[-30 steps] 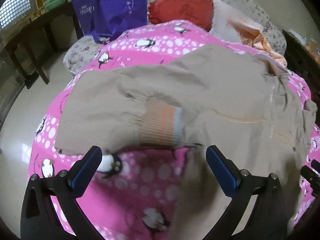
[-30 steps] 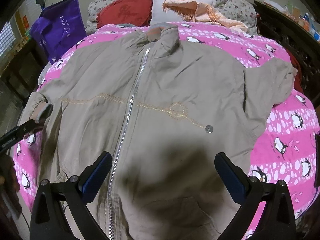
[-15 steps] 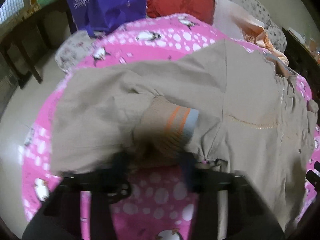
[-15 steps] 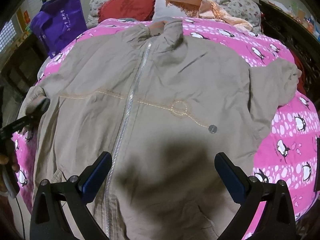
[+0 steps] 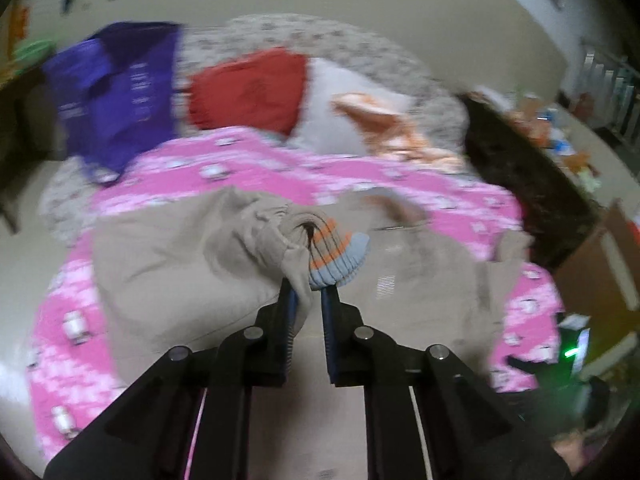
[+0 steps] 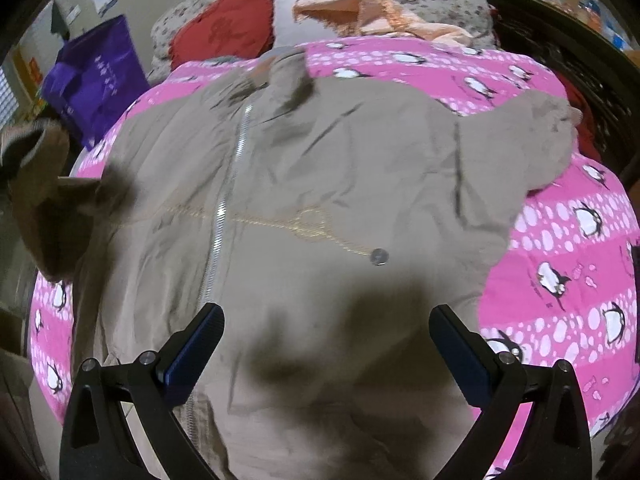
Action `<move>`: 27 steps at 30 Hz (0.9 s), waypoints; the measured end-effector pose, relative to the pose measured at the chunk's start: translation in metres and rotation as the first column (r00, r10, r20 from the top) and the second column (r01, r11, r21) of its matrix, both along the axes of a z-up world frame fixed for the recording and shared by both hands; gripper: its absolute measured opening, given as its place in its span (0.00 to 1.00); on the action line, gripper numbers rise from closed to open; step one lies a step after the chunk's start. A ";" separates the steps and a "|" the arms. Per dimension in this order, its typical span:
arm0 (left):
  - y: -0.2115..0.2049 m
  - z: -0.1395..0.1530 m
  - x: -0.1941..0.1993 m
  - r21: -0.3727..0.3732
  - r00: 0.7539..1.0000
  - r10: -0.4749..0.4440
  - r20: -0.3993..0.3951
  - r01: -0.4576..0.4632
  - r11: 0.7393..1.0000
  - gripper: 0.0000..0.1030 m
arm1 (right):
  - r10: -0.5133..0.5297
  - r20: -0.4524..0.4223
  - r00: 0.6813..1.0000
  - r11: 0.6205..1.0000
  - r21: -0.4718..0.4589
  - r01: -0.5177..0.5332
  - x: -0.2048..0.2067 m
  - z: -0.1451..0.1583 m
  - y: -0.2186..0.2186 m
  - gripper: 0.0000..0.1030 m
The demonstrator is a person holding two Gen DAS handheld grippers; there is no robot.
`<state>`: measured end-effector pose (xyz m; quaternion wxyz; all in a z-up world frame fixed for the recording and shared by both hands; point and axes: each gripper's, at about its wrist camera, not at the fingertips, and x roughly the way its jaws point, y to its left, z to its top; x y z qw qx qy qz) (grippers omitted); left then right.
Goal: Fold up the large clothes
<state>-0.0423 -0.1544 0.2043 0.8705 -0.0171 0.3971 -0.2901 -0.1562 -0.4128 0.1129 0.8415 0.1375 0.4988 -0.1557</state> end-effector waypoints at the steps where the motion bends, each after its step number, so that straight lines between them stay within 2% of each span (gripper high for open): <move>1: -0.017 0.004 -0.003 -0.011 1.000 -0.031 0.004 0.031 0.999 0.09 | -0.010 0.003 1.000 1.000 -0.003 0.010 -0.002 0.002 -0.004 1.00; 3: -0.054 0.011 -0.010 -0.038 0.994 -0.105 0.015 0.105 0.994 0.09 | -0.033 0.009 0.999 0.999 -0.013 0.033 -0.009 0.005 -0.014 1.00; 6: -0.111 0.010 -0.029 -0.078 0.974 -0.225 0.004 0.224 0.971 0.09 | -0.076 0.010 0.997 0.997 -0.031 0.076 -0.021 0.008 -0.033 1.00; 9: -0.157 -0.012 -0.039 -0.068 0.956 -0.289 -0.044 0.285 0.956 0.09 | -0.115 0.027 0.993 0.993 -0.013 0.115 -0.036 0.009 -0.054 1.00; 12: -0.179 -0.048 -0.038 -0.113 0.927 -0.347 -0.143 0.333 0.936 0.10 | -0.152 0.041 0.988 0.988 0.003 0.152 -0.050 0.010 -0.071 1.00; 13: -0.181 -0.058 -0.039 -0.111 0.925 -0.343 -0.161 0.329 0.938 0.15 | -0.164 0.039 0.986 0.986 0.003 0.164 -0.055 0.009 -0.076 1.00; 14: -0.181 -0.066 -0.041 -0.106 0.920 -0.347 -0.180 0.332 0.937 0.31 | -0.167 0.038 0.985 0.986 0.008 0.167 -0.056 0.009 -0.079 1.00; 16: -0.177 -0.074 -0.041 -0.097 0.915 -0.342 -0.212 0.329 0.939 0.50 | -0.161 0.037 0.986 0.987 0.026 0.160 -0.057 0.008 -0.083 1.00; 18: -0.157 -0.072 -0.040 -0.101 0.921 -0.325 -0.213 0.310 0.945 0.50 | -0.147 0.042 0.988 0.989 0.033 0.145 -0.053 0.009 -0.083 1.00; 19: -0.143 -0.070 -0.041 -0.092 0.928 -0.317 -0.197 0.304 0.948 0.54 | -0.139 0.049 0.989 0.990 0.037 0.137 -0.050 0.009 -0.082 0.99; 20: -0.129 -0.068 -0.040 -0.060 0.940 -0.292 -0.177 0.286 0.956 0.61 | -0.128 0.060 0.990 0.991 0.045 0.126 -0.046 0.009 -0.081 0.98; 22: -0.102 -0.073 -0.041 0.023 0.966 -0.225 -0.129 0.229 0.973 0.61 | -0.100 0.093 0.991 0.994 0.063 0.094 -0.034 0.012 -0.080 0.98; 25: -0.063 -0.090 -0.041 0.120 0.980 -0.148 -0.130 0.164 0.979 0.61 | -0.066 0.117 0.991 0.995 0.078 0.057 -0.009 0.013 -0.077 0.93; 27: -0.035 -0.108 -0.044 0.187 0.985 -0.092 -0.144 0.119 0.975 0.61 | -0.041 0.117 0.992 0.988 0.150 0.023 0.009 0.006 -0.077 0.89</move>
